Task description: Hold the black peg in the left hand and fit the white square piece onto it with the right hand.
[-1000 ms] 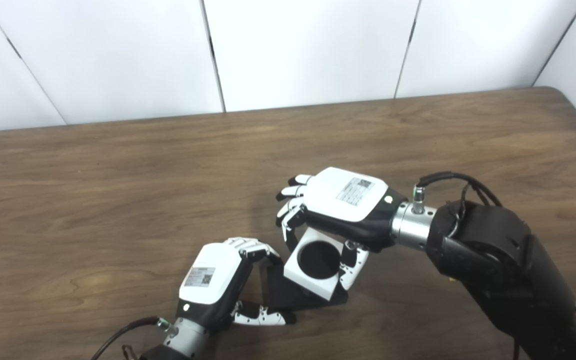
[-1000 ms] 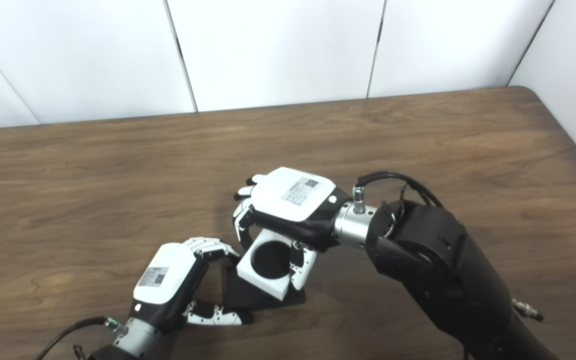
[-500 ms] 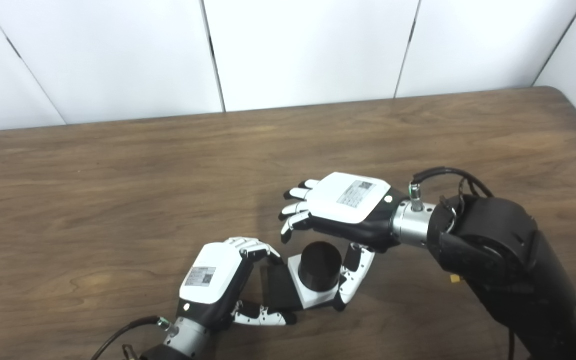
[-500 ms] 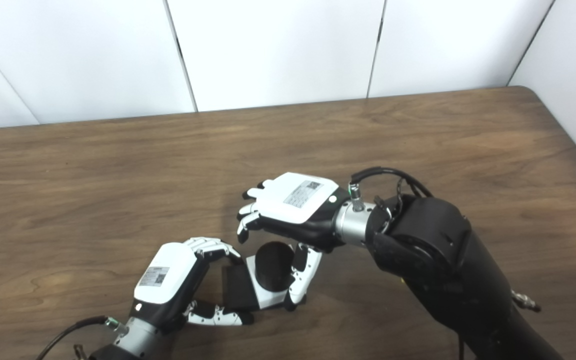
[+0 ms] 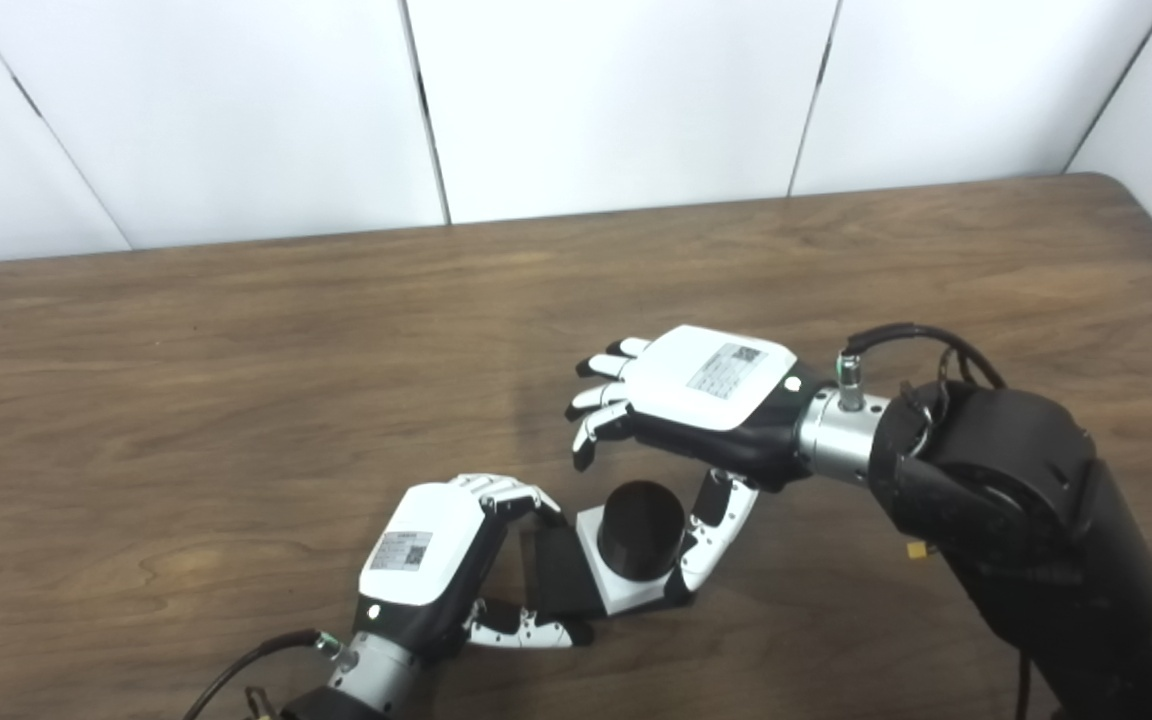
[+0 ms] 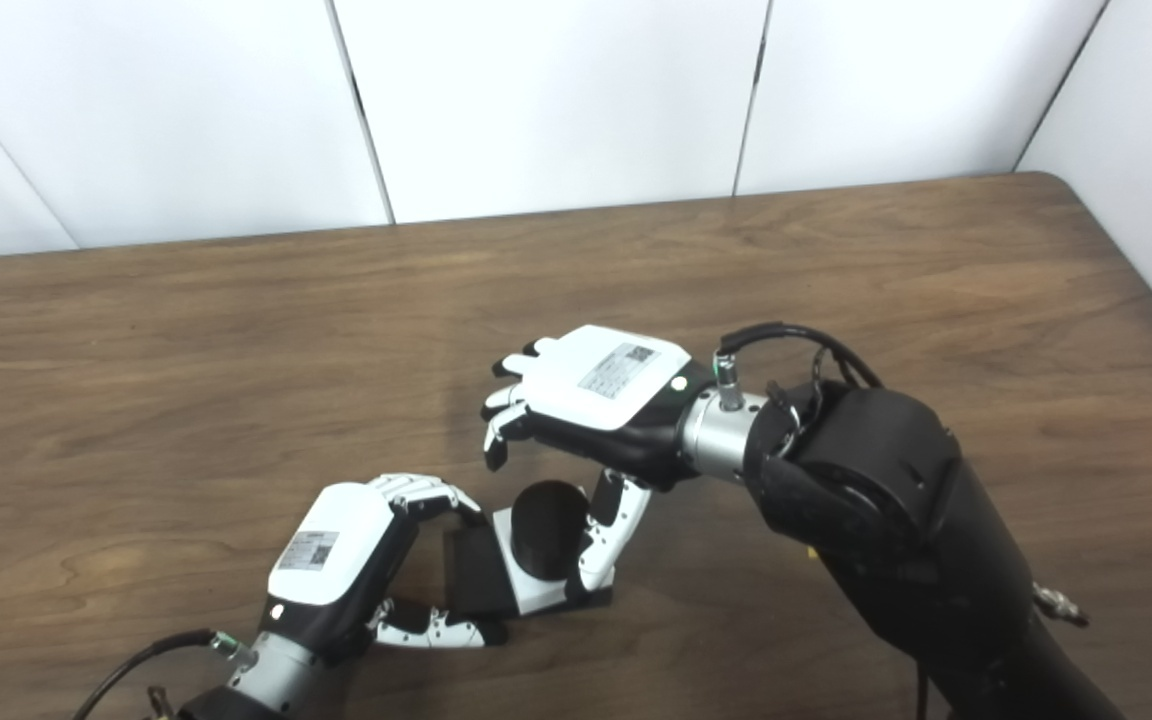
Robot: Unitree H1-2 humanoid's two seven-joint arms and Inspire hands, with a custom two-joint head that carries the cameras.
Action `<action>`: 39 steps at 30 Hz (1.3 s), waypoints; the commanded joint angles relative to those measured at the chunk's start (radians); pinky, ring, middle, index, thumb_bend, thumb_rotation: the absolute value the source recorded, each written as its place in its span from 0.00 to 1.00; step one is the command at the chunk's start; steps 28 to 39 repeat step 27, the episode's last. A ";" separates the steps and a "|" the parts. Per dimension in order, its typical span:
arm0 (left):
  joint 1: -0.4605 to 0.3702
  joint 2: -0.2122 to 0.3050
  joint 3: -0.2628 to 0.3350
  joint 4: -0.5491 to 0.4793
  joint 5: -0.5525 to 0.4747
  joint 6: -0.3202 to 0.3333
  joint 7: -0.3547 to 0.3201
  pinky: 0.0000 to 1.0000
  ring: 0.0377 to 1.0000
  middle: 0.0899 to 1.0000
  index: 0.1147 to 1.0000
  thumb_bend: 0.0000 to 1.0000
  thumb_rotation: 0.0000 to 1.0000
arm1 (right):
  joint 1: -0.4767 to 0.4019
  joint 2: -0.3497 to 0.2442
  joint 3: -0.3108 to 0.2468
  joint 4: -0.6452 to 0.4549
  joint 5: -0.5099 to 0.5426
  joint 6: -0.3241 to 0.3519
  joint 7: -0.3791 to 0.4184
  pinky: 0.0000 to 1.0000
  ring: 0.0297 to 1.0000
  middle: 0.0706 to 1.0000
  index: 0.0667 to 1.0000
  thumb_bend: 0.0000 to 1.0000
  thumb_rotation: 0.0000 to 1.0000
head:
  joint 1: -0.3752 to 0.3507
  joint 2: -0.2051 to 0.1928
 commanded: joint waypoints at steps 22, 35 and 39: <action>0.051 -0.036 0.124 -0.148 -0.211 0.099 -0.130 0.75 0.85 0.89 0.93 1.00 0.71 | 0.036 -0.003 -0.126 -0.027 0.089 0.096 -0.058 1.00 0.98 0.89 0.78 1.00 0.45 | 0.003 -0.003; 0.086 -0.071 0.218 -0.212 -0.375 0.155 -0.125 0.70 0.84 0.91 0.95 1.00 0.70 | 0.112 -0.008 -0.227 -0.019 0.232 0.200 -0.114 0.98 0.99 0.91 0.90 0.86 0.69 | 0.006 -0.004; 0.086 -0.071 0.218 -0.212 -0.375 0.155 -0.125 0.70 0.84 0.91 0.95 1.00 0.70 | 0.112 -0.008 -0.227 -0.019 0.232 0.200 -0.114 0.98 0.99 0.91 0.90 0.86 0.69 | 0.006 -0.004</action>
